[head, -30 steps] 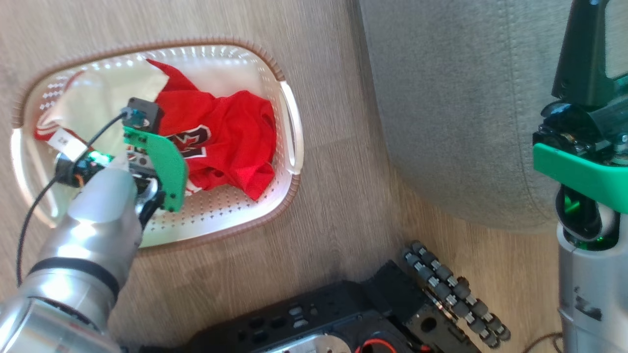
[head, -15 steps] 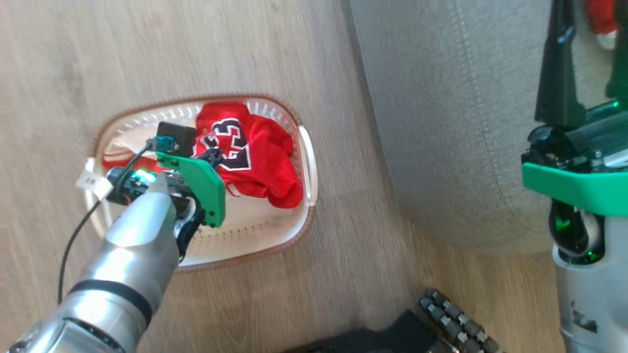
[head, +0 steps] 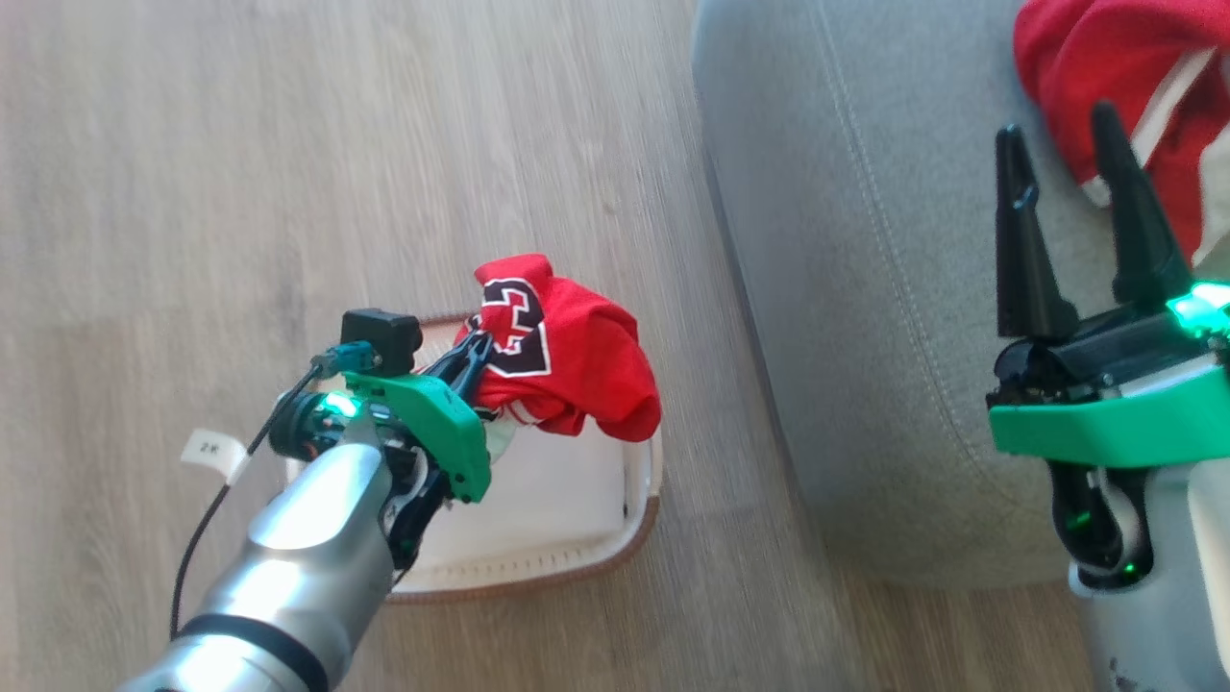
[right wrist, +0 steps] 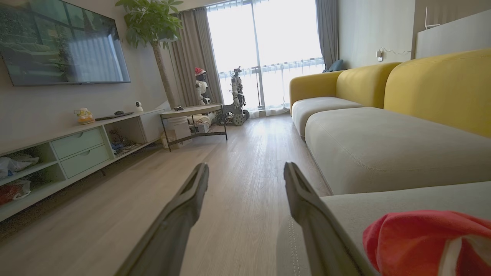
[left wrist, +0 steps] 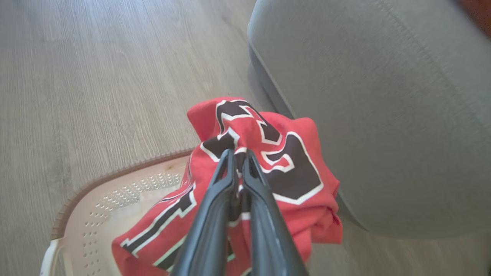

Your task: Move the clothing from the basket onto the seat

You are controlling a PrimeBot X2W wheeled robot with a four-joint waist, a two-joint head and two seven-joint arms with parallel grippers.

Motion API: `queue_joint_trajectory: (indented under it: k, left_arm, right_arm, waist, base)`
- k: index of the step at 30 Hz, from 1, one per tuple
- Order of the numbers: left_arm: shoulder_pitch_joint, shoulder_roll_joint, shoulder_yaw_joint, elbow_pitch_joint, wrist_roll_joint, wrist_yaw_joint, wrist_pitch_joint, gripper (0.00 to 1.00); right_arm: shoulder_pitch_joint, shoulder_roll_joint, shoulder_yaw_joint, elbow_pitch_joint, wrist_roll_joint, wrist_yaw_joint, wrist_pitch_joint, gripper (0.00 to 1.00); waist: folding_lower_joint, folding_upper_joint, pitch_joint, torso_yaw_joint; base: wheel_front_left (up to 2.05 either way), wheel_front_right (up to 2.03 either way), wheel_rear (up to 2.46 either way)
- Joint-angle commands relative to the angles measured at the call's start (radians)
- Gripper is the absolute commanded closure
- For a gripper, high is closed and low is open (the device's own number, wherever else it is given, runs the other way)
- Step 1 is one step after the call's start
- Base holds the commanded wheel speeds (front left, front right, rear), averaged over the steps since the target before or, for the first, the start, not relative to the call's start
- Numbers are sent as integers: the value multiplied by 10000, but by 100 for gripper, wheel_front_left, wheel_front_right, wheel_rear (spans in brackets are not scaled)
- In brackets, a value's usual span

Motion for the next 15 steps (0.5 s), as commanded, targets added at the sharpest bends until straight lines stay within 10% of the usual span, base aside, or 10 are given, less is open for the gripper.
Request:
queue_joint_trajectory:
  k: [1,15]
  left_arm:
    - [-57,216,283,-435,-180,-61,-188,100]
    - [288,974,743,-3694,-117,339,-285,100]
  right_arm:
    - [137,-102,226,-261,93,71,49,0]
    - [1596,-276,435,285,538,71,230,0]
  waist:
    - [1,-1,-862,320]
    - [1,-1,-3043,746]
  base:
    - [0,0,0]
    - [0,0,0]
